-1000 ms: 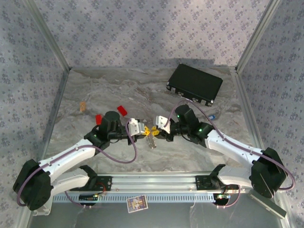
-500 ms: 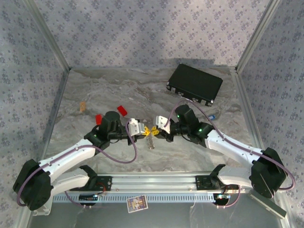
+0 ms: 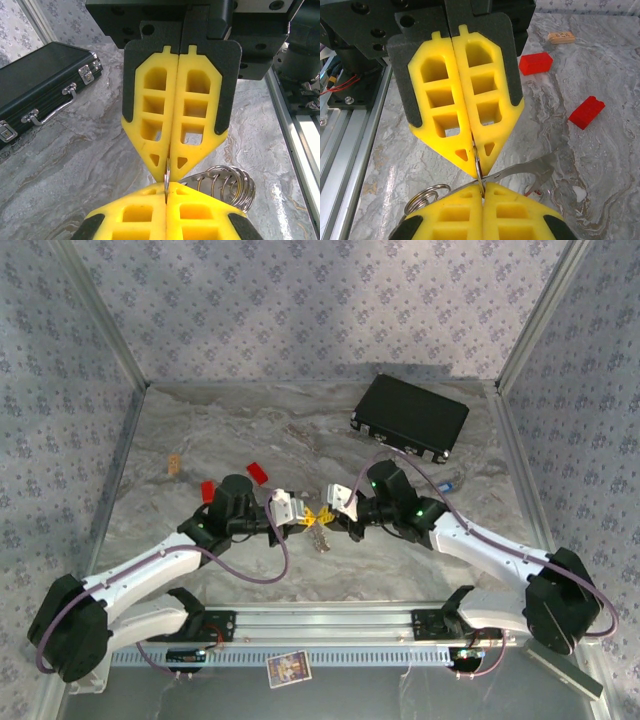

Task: Put the keys on the keyring

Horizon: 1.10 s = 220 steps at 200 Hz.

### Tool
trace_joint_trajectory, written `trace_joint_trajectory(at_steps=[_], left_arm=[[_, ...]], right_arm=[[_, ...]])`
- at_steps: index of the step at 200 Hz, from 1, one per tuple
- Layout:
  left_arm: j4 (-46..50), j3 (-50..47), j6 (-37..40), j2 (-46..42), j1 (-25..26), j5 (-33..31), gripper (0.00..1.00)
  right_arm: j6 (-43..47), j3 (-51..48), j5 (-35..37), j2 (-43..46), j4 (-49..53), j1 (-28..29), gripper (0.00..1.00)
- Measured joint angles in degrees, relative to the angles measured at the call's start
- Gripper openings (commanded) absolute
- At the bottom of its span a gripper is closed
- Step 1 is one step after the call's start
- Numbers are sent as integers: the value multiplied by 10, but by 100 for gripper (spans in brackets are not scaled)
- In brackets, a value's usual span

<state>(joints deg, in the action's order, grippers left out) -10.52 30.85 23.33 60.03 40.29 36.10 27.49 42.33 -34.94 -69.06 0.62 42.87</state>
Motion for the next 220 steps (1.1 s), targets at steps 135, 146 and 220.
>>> trace_joint_trajectory(at_steps=[135,146,220], left_arm=[[-24,-12,-11,0,0,-4,8],[-25,-12,-12,0,0,-4,8],[-26,-14,-18,-6,0,-10,0]], right_arm=[[-15,0,-4,-9,-10,1,0],[-16,0,-4,-9,-11,1,0],[-30,-2,2,-9,-18,-3,32]])
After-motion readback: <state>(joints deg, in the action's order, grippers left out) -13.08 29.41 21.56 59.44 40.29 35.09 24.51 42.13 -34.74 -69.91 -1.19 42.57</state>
